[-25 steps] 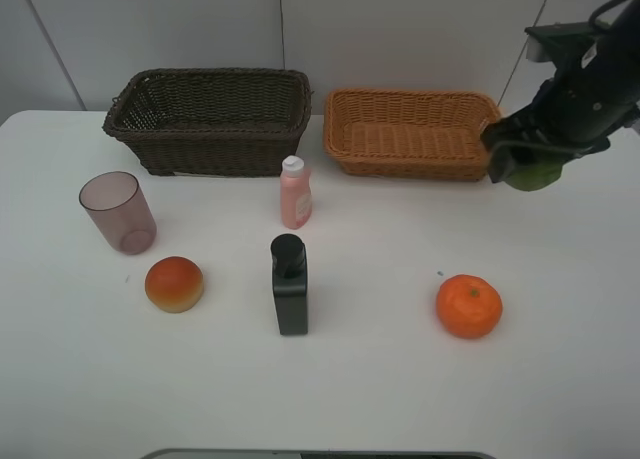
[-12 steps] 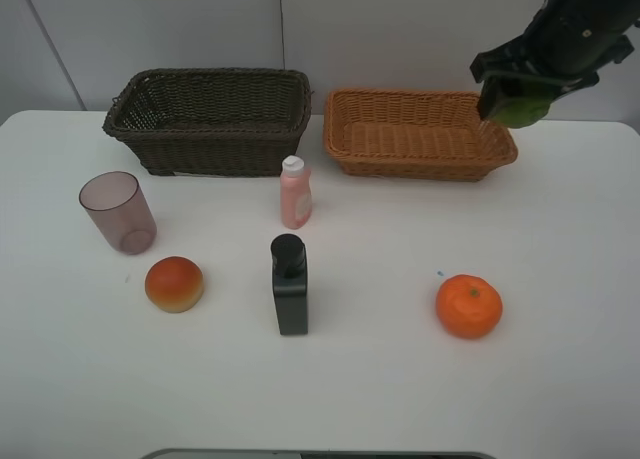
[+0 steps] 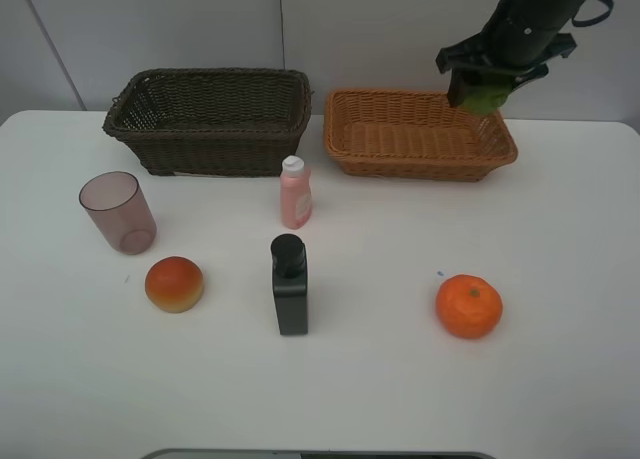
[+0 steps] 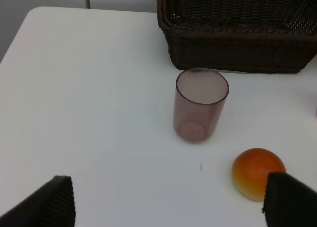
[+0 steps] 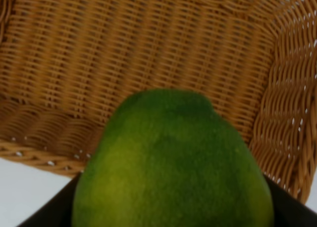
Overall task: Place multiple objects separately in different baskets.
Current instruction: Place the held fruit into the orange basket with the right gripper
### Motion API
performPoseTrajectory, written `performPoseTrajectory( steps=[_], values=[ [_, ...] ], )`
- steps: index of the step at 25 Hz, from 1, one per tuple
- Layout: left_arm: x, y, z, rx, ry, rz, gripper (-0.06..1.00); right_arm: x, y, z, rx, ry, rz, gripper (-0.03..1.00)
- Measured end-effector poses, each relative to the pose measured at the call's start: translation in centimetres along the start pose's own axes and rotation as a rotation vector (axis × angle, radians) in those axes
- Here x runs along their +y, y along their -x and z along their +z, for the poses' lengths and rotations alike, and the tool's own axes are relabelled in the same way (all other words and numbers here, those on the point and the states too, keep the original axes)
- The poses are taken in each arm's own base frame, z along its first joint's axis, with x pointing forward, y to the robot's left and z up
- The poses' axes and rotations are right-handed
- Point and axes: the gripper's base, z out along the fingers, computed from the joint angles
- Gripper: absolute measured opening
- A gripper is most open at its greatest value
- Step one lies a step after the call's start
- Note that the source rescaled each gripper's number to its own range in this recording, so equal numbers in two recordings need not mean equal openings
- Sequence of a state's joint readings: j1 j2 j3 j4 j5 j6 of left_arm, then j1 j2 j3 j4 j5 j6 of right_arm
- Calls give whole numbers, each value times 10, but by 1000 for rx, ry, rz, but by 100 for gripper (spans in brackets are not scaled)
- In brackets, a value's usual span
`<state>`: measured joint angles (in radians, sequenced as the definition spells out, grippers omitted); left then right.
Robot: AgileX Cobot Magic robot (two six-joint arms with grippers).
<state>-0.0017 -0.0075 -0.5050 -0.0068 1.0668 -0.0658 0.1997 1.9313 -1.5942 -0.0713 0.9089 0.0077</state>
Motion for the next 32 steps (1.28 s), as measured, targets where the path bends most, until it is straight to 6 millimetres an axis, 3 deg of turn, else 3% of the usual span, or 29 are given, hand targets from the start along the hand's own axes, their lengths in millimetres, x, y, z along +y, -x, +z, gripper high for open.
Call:
performPoseTrajectory(
  steps=[7,17,20,26,27,30,32],
  values=[
    [0,0,0,0,0,0,98,2,20,45,0,-1,-4,43],
    [0,0,0,0,0,0,98,6,18,101,-16,9,-3,43],
    [0,0,0,0,0,0,98,6,17,111,-28,4,-12,43],
    [0,0,0,0,0,0,98,5,18,114,-41,-8,-28,44],
    [0,0,0,0,0,0,98,5,18,114,-41,-9,-28,48],
    [0,0,0,0,0,0,98,5,18,114,-46,-9,-28,83],
    [0,0,0,0,0,0,98,5,19,114,-49,-9,-28,94]
  ],
)
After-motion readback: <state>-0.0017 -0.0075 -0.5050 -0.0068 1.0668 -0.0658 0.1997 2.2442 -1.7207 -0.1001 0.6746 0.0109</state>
